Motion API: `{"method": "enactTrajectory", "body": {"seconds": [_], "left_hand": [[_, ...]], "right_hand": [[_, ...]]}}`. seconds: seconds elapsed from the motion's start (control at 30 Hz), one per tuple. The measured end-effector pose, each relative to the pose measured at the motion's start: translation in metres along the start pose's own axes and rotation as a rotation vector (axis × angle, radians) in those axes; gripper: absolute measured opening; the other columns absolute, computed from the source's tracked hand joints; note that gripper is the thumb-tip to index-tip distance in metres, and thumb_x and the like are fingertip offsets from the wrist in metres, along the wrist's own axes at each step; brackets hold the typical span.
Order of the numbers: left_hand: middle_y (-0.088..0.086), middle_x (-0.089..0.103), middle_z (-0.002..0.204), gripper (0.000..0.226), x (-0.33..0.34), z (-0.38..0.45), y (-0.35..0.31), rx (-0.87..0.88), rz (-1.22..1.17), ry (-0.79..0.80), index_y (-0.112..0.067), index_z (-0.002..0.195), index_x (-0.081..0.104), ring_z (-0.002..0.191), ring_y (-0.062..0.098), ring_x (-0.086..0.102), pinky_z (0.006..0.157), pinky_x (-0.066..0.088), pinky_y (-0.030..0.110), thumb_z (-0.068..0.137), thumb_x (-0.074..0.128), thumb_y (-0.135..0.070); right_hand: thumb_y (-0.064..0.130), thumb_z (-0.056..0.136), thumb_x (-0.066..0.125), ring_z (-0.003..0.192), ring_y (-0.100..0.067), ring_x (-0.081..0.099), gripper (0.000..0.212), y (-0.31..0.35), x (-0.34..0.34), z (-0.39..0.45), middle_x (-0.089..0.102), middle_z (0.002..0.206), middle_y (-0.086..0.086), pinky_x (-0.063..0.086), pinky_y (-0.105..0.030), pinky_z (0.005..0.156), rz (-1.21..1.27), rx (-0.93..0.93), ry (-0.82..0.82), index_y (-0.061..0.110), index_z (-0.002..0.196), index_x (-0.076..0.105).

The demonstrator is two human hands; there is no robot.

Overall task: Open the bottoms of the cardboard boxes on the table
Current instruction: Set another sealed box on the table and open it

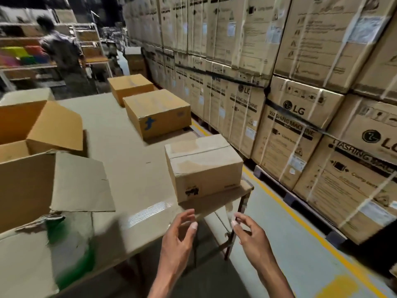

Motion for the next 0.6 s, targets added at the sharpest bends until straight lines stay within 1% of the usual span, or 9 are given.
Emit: {"method": "enactTrajectory", "body": {"seconds": [0.07,0.13,0.17,0.23,0.37,0.47,0.5,0.57,0.6], "left_hand": [[-0.023,0.061,0.125,0.030,0.010,0.027,-0.005,0.009,-0.001,-0.024,-0.050,0.123,0.057,0.109,0.002,0.062,0.090,0.055,0.028,0.095,0.061,-0.040],[-0.020,0.062,0.125,0.031,0.015,0.057,-0.008,0.005,-0.015,-0.058,-0.048,0.125,0.058,0.109,0.003,0.062,0.085,0.054,0.023,0.096,0.061,-0.036],[-0.020,0.063,0.124,0.030,0.017,0.073,-0.010,0.000,-0.019,-0.073,-0.046,0.125,0.059,0.109,0.003,0.062,0.083,0.052,0.019,0.096,0.061,-0.035],[-0.018,0.065,0.123,0.030,0.017,0.105,-0.014,0.014,0.002,-0.102,-0.042,0.126,0.059,0.108,0.002,0.063,0.079,0.048,0.014,0.097,0.061,-0.033],[-0.011,0.062,0.126,0.032,0.013,0.167,-0.013,0.019,0.072,-0.138,-0.033,0.130,0.059,0.107,0.001,0.061,0.067,0.049,0.006,0.098,0.061,-0.029],[-0.014,0.058,0.130,0.031,0.007,0.199,-0.011,-0.001,0.156,-0.175,-0.037,0.129,0.058,0.116,0.007,0.057,0.075,0.043,0.009,0.098,0.060,-0.033],[-0.014,0.057,0.131,0.030,0.005,0.210,-0.012,0.003,0.176,-0.188,-0.038,0.127,0.058,0.119,0.009,0.055,0.078,0.042,0.010,0.097,0.060,-0.033],[-0.007,0.054,0.134,0.031,0.005,0.233,-0.008,-0.018,0.209,-0.210,-0.035,0.128,0.058,0.124,0.014,0.051,0.085,0.042,0.013,0.097,0.060,-0.032],[-0.003,0.051,0.137,0.033,0.006,0.243,-0.004,-0.061,0.226,-0.213,-0.032,0.130,0.057,0.127,0.016,0.049,0.092,0.042,0.018,0.097,0.060,-0.034]], "right_hand": [[0.036,0.097,0.062,0.119,-0.013,0.057,0.032,0.010,-0.005,0.027,0.059,0.132,0.010,0.053,-0.036,0.096,-0.003,-0.032,0.020,0.035,0.129,0.062],[0.036,0.097,0.062,0.113,-0.010,0.059,0.031,0.020,-0.009,0.057,0.060,0.128,0.010,0.052,-0.026,0.082,-0.010,-0.052,0.041,0.036,0.128,0.062],[0.037,0.097,0.062,0.111,-0.009,0.059,0.031,0.025,-0.010,0.072,0.061,0.127,0.010,0.050,-0.024,0.080,-0.016,-0.059,0.047,0.036,0.127,0.063],[0.037,0.096,0.063,0.112,-0.009,0.057,0.029,0.037,-0.012,0.104,0.061,0.126,0.010,0.046,-0.025,0.087,-0.027,-0.092,0.053,0.037,0.126,0.063],[0.040,0.096,0.063,0.117,-0.007,0.050,0.035,0.053,-0.010,0.173,0.055,0.129,0.010,0.041,-0.027,0.093,-0.077,-0.147,0.049,0.035,0.130,0.061],[0.046,0.095,0.061,0.127,-0.013,0.049,0.035,0.062,-0.010,0.212,0.052,0.140,0.007,0.043,-0.037,0.103,-0.155,-0.173,0.042,0.040,0.129,0.059],[0.046,0.095,0.061,0.129,-0.015,0.048,0.035,0.065,-0.009,0.226,0.051,0.142,0.007,0.043,-0.038,0.103,-0.173,-0.178,0.045,0.040,0.129,0.059],[0.041,0.096,0.061,0.123,-0.014,0.050,0.037,0.073,-0.009,0.256,0.050,0.142,0.003,0.041,-0.032,0.097,-0.184,-0.184,0.043,0.033,0.133,0.059],[0.039,0.097,0.061,0.119,-0.013,0.051,0.038,0.076,-0.008,0.270,0.049,0.143,0.001,0.040,-0.030,0.095,-0.189,-0.186,0.041,0.029,0.134,0.059]]}}
Point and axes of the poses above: each hand's wrist, its own z-axis towards the middle knuckle, its own x-axis out of the palm, y = z × x, the point moved 3 cm from there along z, towards the middle knuckle
